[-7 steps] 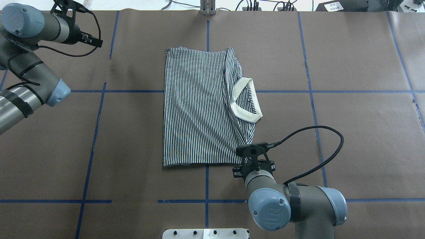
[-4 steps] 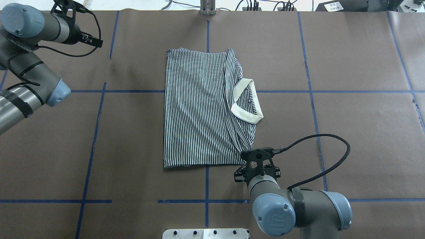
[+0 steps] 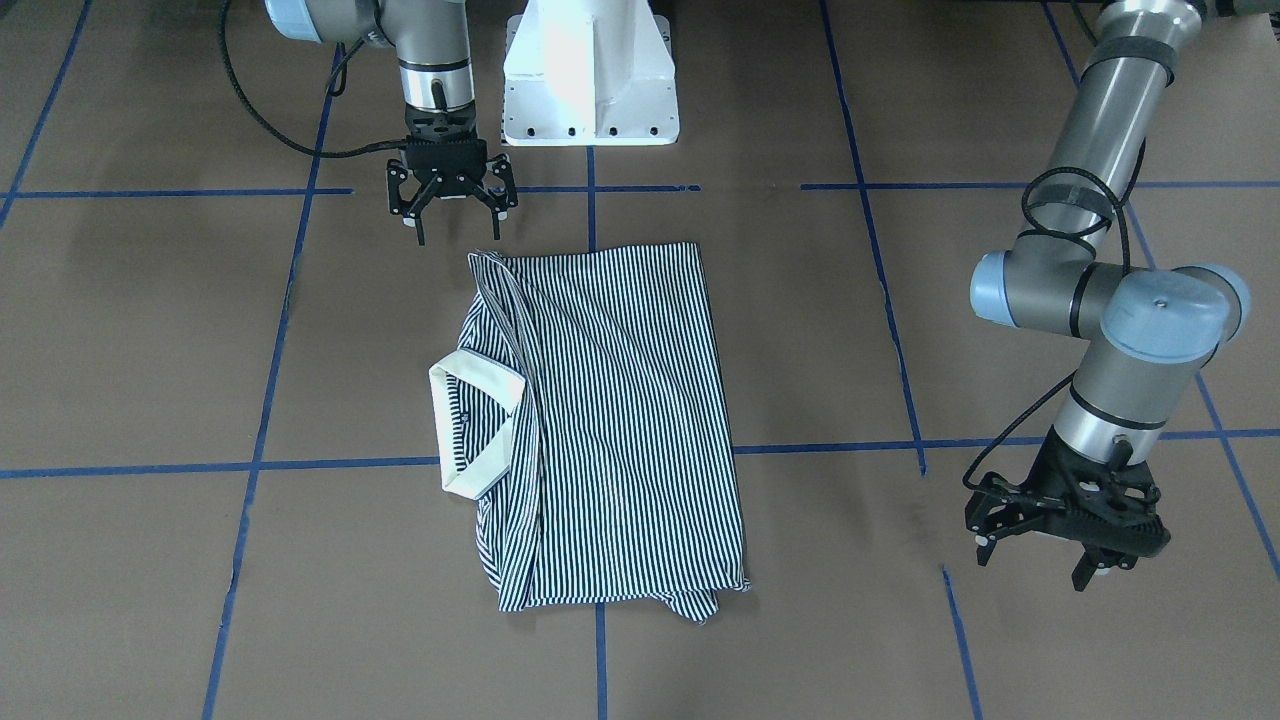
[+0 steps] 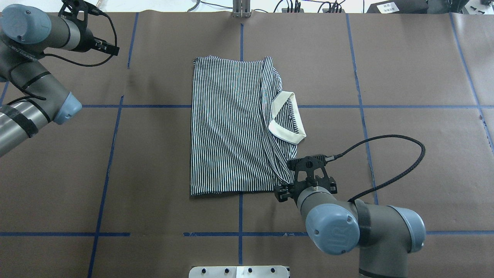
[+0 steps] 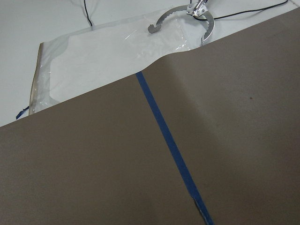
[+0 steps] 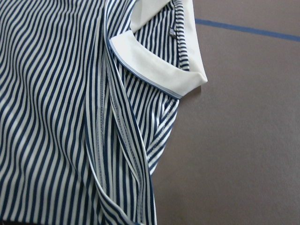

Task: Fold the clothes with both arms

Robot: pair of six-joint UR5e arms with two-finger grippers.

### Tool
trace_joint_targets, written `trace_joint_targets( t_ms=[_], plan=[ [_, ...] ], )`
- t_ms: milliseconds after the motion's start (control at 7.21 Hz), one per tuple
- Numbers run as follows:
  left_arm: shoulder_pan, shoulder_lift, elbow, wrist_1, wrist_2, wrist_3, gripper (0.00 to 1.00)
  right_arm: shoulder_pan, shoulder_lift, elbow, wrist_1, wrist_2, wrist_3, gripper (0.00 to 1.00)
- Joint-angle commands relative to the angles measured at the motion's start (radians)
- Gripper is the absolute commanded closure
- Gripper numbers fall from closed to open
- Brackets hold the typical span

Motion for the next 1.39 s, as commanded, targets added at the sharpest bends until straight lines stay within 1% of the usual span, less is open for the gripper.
trace_joint_targets(
  t_ms=[0, 277, 416, 555, 693, 971, 1248],
  plan=[
    [0.006, 0.012, -0.01, 0.0, 0.0, 0.0, 0.0, 0.095, 0.15, -0.143, -0.006, 0.087, -0.084, 0.0],
    [0.013, 0.013, -0.008, 0.0, 0.0, 0.0, 0.0, 0.094, 0.155, -0.144, -0.032, 0.135, -0.114, 0.01],
    [0.013, 0.013, -0.008, 0.0, 0.0, 0.0, 0.0, 0.08, 0.157, -0.144, -0.031, 0.137, -0.114, 0.23],
    [0.013, 0.013, -0.008, 0.0, 0.0, 0.0, 0.0, 0.076, 0.154, -0.144, -0.025, 0.141, -0.116, 0.49],
    [0.014, 0.013, -0.008, 0.0, 0.0, -0.002, 0.0, 0.068, 0.154, -0.144, -0.022, 0.144, -0.126, 0.62],
    [0.016, 0.015, -0.007, 0.0, 0.0, 0.0, 0.0, 0.062, 0.155, -0.144, -0.022, 0.161, -0.187, 0.63],
    [0.016, 0.013, -0.007, 0.0, 0.0, 0.0, 0.0, 0.062, 0.151, -0.145, -0.023, 0.163, -0.189, 0.63]
  ],
)
